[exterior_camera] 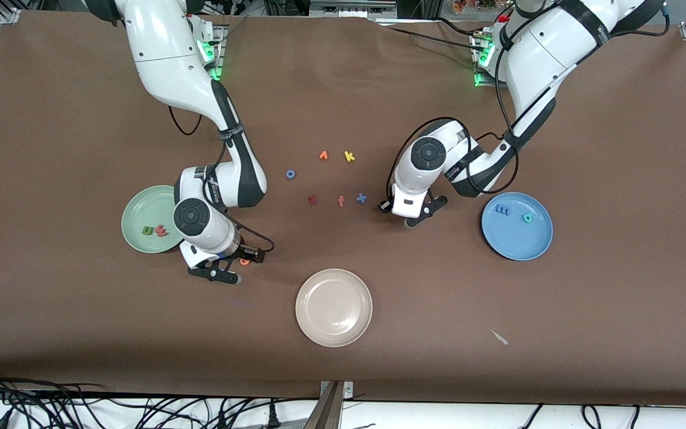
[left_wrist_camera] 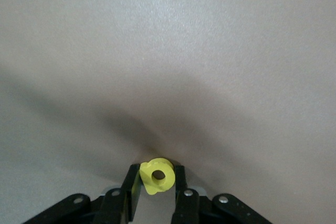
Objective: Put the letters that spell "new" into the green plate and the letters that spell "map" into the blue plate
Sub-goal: 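Open the left gripper over blue plate while the right gripper carries e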
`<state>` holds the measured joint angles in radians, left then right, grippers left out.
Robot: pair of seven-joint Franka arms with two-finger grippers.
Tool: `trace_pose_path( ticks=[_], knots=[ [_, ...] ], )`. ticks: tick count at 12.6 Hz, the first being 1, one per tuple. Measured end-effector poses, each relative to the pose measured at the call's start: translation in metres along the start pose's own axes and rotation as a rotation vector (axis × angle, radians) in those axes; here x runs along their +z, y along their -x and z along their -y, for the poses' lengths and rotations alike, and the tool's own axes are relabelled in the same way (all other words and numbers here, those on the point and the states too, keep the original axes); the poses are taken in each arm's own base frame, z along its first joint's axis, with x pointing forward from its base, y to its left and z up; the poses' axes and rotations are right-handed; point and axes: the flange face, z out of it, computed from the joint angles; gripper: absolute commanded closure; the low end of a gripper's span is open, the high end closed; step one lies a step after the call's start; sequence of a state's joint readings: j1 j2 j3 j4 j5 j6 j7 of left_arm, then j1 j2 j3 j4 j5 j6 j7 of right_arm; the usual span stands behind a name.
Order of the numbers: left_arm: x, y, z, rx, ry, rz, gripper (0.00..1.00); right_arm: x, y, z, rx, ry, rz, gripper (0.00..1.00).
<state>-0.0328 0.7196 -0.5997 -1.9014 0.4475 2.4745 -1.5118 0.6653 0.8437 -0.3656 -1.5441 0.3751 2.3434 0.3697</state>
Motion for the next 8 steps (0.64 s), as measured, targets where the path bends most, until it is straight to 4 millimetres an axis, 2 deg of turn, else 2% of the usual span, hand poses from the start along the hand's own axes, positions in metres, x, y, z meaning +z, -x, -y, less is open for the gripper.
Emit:
trace_pose_path(
  ticks=[2, 4, 6, 8],
  knots=[
    [-0.017, -0.015, 0.002, 0.000, -0.027, -0.025, 0.92, 0.000, -0.001, -0.001, 0.001, 0.000, 0.000, 0.37],
    [-0.053, -0.045, 0.015, 0.040, -0.089, -0.051, 0.92, -0.001, -0.002, -0.001, 0.002, -0.002, -0.002, 0.48],
    [-0.092, -0.089, 0.045, 0.087, -0.133, -0.023, 0.92, -0.003, -0.004, 0.000, 0.003, -0.005, -0.006, 0.62],
    [-0.116, -0.147, 0.086, 0.125, -0.129, 0.017, 0.92, -0.004, -0.005, -0.001, 0.004, -0.006, -0.008, 0.74]
  ],
)
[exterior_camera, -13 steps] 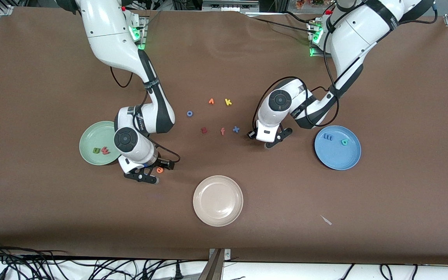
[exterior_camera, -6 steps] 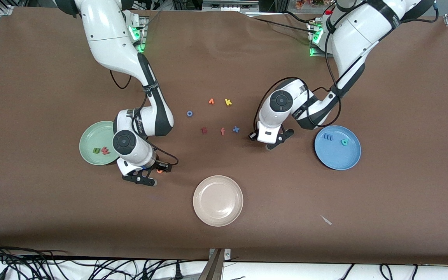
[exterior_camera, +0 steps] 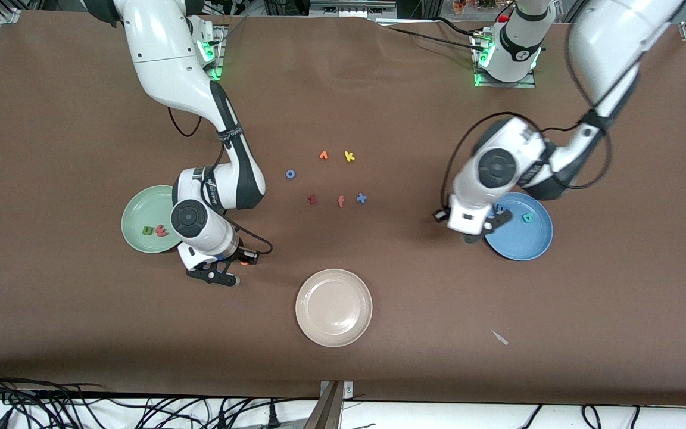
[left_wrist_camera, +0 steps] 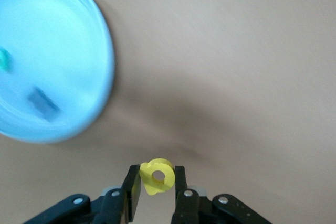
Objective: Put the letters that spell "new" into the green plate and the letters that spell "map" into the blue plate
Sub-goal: 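Open the left gripper over blue plate while the right gripper carries e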
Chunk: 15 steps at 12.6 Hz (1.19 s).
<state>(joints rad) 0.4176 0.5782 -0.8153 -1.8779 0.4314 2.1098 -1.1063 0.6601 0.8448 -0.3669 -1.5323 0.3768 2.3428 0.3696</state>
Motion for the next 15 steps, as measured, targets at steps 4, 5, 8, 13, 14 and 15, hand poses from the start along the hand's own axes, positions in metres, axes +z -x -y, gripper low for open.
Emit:
trace_pose_path(
  ticks=[4, 5, 8, 13, 14, 15],
  knots=[
    [0.022, -0.067, 0.080, 0.116, 0.004, 0.055, 0.90, -0.003, -0.001, 0.004, -0.002, -0.008, -0.001, 0.81],
    [0.035, -0.078, 0.092, 0.134, 0.008, 0.060, 0.85, -0.006, -0.001, 0.007, -0.004, -0.010, 0.009, 0.80],
    [0.073, -0.093, 0.110, 0.165, -0.017, 0.059, 0.01, -0.025, -0.005, 0.009, -0.048, 0.007, 0.082, 0.81],
    [0.043, -0.114, 0.104, 0.164, 0.015, 0.006, 0.00, -0.071, -0.013, -0.061, -0.168, 0.022, 0.147, 0.80],
    [0.021, -0.122, 0.102, 0.168, 0.013, -0.010, 0.00, -0.081, -0.008, -0.078, -0.194, 0.025, 0.155, 0.80],
    [-0.004, -0.128, 0.099, 0.179, -0.002, -0.014, 0.00, -0.090, -0.005, -0.096, -0.219, 0.021, 0.162, 0.80]
  ],
)
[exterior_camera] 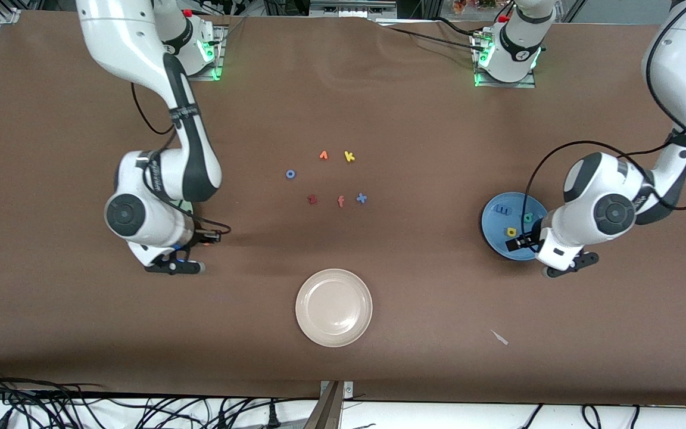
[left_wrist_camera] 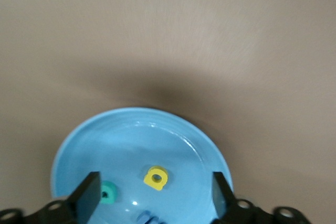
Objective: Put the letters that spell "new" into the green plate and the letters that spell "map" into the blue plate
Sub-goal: 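Open the left gripper over blue plate while the right gripper carries e, then open the right gripper over green plate while the left gripper withdraws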
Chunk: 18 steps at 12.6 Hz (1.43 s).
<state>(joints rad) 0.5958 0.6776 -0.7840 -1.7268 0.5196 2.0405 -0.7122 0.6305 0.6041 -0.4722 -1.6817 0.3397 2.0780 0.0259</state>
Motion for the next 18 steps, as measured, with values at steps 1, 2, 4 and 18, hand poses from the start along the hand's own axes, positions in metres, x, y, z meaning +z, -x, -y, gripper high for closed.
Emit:
trace_pose_path(
  ticks=[1, 2, 4, 18],
  knots=[
    [-0.027, -0.004, 0.000, 0.013, -0.026, 0.011, 0.00, -0.006, 0.009, -0.018, -0.023, -0.005, 0.007, 0.80],
    [-0.056, -0.007, 0.002, 0.023, -0.054, 0.024, 0.00, -0.010, 0.019, -0.035, -0.040, -0.009, 0.015, 0.80],
    [-0.107, -0.011, 0.010, 0.053, -0.090, 0.042, 0.00, -0.005, 0.035, -0.063, -0.073, -0.009, 0.007, 0.80],
    [-0.266, -0.012, 0.055, 0.261, 0.042, 0.141, 0.04, -0.046, 0.033, -0.065, -0.163, -0.036, 0.030, 0.00]
  ],
)
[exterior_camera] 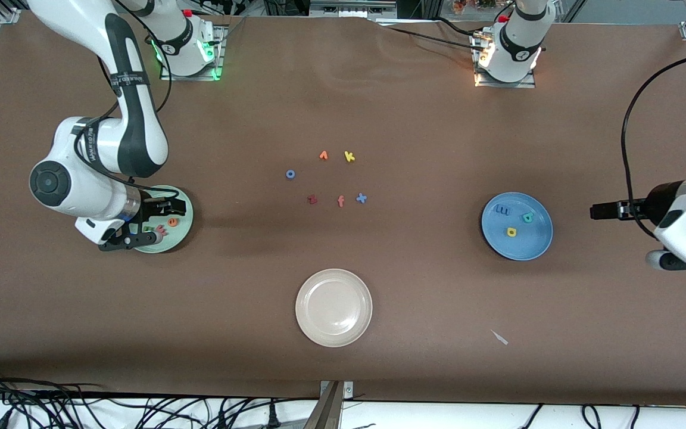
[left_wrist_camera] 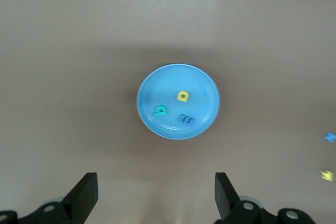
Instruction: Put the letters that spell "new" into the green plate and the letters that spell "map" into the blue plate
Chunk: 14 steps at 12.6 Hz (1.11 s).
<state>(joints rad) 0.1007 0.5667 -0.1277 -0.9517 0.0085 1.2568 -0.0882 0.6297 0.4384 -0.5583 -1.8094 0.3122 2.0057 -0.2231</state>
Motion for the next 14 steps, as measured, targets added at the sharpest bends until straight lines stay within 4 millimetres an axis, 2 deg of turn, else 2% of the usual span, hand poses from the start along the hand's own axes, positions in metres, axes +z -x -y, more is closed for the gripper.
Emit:
trace_pose_path(
  ticks=[2, 3, 7, 9, 12, 14],
  knots=[
    [-0.016, 0.007, 0.011, 0.013, 0.000, -0.047, 0.04, -0.015, -0.001, 0.008, -0.015, -0.005, 0.035, 0.00],
    [-0.017, 0.007, 0.011, 0.020, -0.003, -0.074, 0.03, -0.026, -0.002, 0.013, -0.027, -0.003, 0.057, 0.00],
    [0.019, 0.009, -0.009, 0.060, -0.032, -0.151, 0.01, -0.084, -0.004, 0.036, -0.082, 0.036, 0.103, 0.00],
    [0.023, 0.016, -0.013, 0.084, -0.041, -0.152, 0.01, -0.092, -0.004, 0.048, -0.100, 0.063, 0.107, 0.00],
    [0.020, 0.021, -0.012, 0.094, -0.042, -0.154, 0.01, -0.100, -0.001, 0.055, -0.154, 0.139, 0.113, 0.00],
    [0.020, 0.021, -0.011, 0.095, -0.042, -0.156, 0.01, -0.119, 0.007, 0.059, -0.178, 0.157, 0.094, 0.00]
  ],
)
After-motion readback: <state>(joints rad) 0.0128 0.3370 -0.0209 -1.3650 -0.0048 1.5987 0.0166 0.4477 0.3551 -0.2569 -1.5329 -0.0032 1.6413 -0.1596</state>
